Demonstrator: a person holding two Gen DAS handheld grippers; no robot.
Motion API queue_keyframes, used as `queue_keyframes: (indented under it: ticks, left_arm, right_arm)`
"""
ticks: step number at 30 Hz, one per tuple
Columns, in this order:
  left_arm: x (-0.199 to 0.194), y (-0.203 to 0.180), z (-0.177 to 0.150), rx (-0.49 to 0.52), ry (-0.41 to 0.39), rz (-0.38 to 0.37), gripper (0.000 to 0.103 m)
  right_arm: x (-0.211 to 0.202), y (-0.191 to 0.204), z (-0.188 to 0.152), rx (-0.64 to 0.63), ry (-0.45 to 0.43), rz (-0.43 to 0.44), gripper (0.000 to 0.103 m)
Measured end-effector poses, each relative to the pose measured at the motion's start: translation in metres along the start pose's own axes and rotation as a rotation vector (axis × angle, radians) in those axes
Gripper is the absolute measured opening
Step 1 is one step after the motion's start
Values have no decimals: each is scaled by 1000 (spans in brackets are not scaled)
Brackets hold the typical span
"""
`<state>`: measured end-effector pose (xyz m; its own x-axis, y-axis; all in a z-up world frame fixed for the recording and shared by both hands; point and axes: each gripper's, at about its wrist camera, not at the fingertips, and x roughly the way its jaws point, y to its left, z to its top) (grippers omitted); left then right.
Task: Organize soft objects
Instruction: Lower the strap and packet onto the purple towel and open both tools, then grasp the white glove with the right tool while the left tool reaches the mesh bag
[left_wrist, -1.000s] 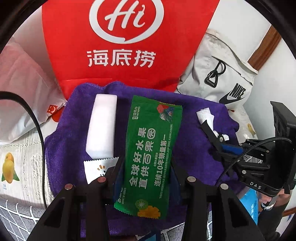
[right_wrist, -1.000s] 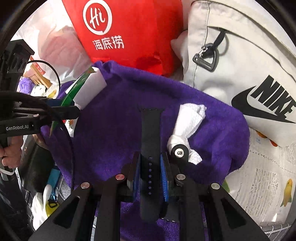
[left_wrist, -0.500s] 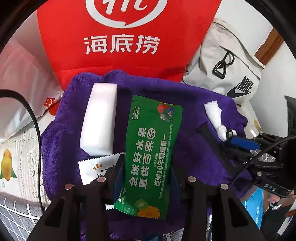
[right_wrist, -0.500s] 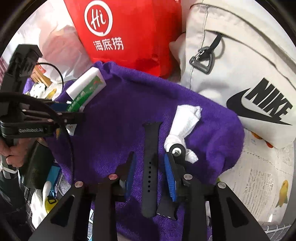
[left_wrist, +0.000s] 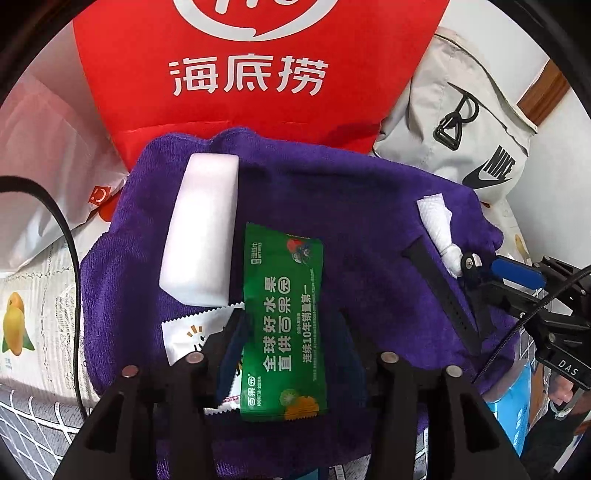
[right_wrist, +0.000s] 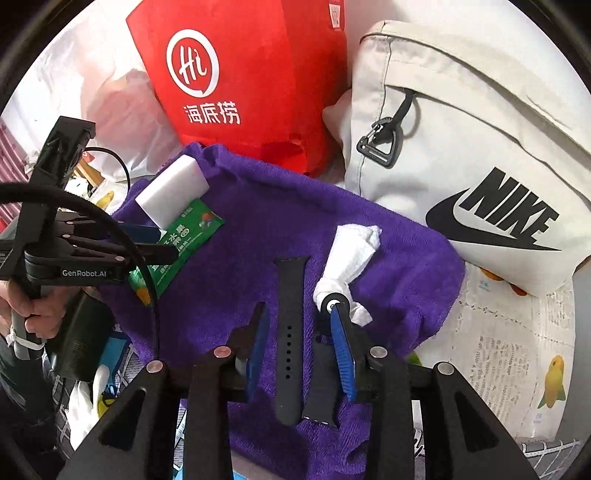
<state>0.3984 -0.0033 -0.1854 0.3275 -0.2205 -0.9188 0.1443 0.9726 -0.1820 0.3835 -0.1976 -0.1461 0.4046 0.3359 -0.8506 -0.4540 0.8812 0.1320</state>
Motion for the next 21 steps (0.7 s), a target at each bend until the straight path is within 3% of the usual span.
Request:
queue_keyframes:
  ticks: [12,21]
  left_arm:
    - [-46,-1,-4,3,-87,-29,56]
    - [-106,-10,-23,58,-160,-22,60]
  right_arm:
    - [-38,13,-5,24,-67,10,35]
    - [-84,45,-36,24,-107,16,35]
